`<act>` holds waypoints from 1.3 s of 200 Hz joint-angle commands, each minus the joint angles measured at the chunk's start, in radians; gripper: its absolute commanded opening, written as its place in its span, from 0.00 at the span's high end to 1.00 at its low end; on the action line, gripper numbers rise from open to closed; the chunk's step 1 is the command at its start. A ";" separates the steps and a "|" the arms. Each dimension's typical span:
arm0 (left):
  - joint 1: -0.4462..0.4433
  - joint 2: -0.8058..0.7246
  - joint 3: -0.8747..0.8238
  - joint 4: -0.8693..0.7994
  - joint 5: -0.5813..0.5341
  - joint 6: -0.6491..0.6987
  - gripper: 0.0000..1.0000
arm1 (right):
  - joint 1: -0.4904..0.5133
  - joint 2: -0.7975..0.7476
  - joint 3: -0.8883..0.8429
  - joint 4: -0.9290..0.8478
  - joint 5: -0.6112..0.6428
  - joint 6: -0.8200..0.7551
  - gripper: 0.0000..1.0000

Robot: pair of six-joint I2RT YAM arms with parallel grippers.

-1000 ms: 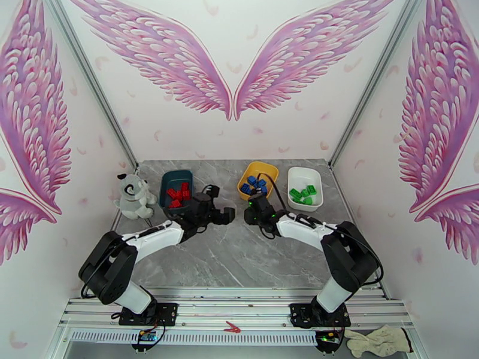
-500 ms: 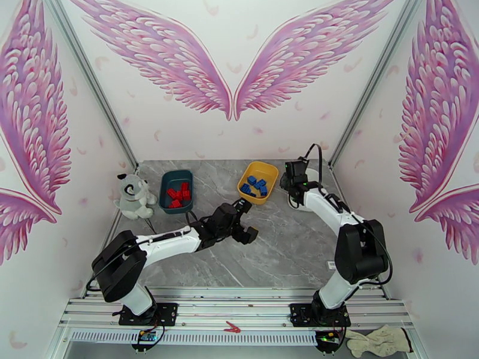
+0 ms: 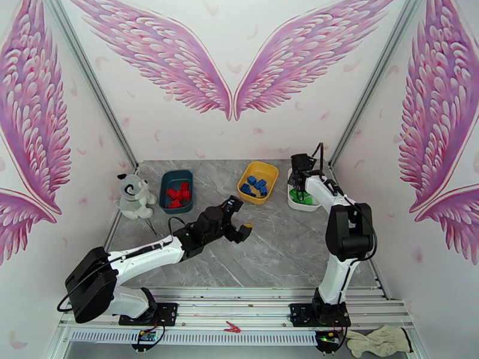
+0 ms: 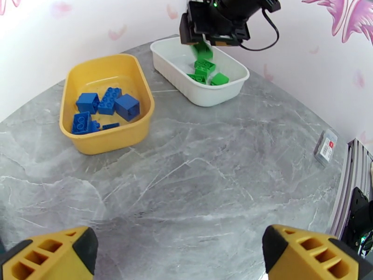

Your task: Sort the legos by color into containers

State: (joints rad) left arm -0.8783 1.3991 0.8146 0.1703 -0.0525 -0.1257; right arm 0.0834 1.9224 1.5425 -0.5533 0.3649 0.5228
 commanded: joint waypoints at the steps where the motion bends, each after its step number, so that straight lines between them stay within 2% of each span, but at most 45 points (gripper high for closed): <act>1: -0.004 -0.045 -0.031 0.040 -0.043 0.015 0.01 | -0.001 -0.022 0.011 -0.017 -0.008 -0.013 0.25; 55: 0.006 -0.096 -0.091 0.111 -0.105 -0.005 0.01 | 0.059 -0.216 -0.180 0.122 -0.057 -0.027 0.09; 93: 0.040 -0.189 -0.151 0.133 -0.200 -0.045 0.01 | 0.183 -0.407 -0.357 0.206 0.031 -0.081 0.02; 123: 0.078 -0.336 -0.226 0.150 -0.332 -0.103 0.01 | 0.277 -0.615 -0.510 0.265 0.128 -0.106 0.00; 139: 0.090 -0.430 -0.261 0.159 -0.369 -0.084 0.01 | 0.312 -0.759 -0.611 0.324 0.180 -0.111 0.01; 150: 0.091 -0.487 -0.281 0.175 -0.423 -0.057 0.01 | 0.314 -0.862 -0.691 0.393 0.133 -0.131 0.01; 166: 0.092 -0.562 -0.266 0.117 -0.561 -0.026 0.01 | 0.314 -0.998 -0.810 0.535 0.046 -0.179 0.01; 174: 0.089 -0.589 -0.250 0.074 -0.614 -0.005 0.01 | 0.314 -1.054 -0.858 0.587 0.040 -0.190 0.01; 187: 0.082 -0.623 -0.247 0.066 -0.671 0.016 0.01 | 0.313 -1.150 -0.954 0.665 0.075 -0.119 0.01; 195: 0.082 -0.640 -0.255 0.077 -0.677 0.022 0.01 | 0.311 -1.208 -1.020 0.738 0.083 -0.101 0.01; 208: 0.085 -0.653 -0.262 0.099 -0.679 0.053 0.01 | 0.311 -1.313 -1.078 0.800 0.000 -0.199 0.01; 221: 0.086 -0.650 -0.245 0.101 -0.669 0.113 0.01 | 0.311 -1.364 -1.059 0.742 0.023 -0.225 0.01; 236: 0.088 -0.640 -0.219 0.071 -0.659 0.128 0.01 | 0.311 -1.350 -1.016 0.676 0.056 -0.282 0.01; 253: 0.091 -0.642 -0.225 0.070 -0.520 0.192 0.01 | 0.311 -1.286 -1.001 0.677 0.081 -0.349 0.01; 260: 0.091 -0.637 -0.222 0.075 -0.496 0.202 0.01 | 0.312 -1.258 -1.003 0.689 0.097 -0.371 0.01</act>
State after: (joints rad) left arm -0.7918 0.7574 0.5549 0.2661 -0.6563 -0.0216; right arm 0.3950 0.5888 0.5156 0.1196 0.4191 0.2726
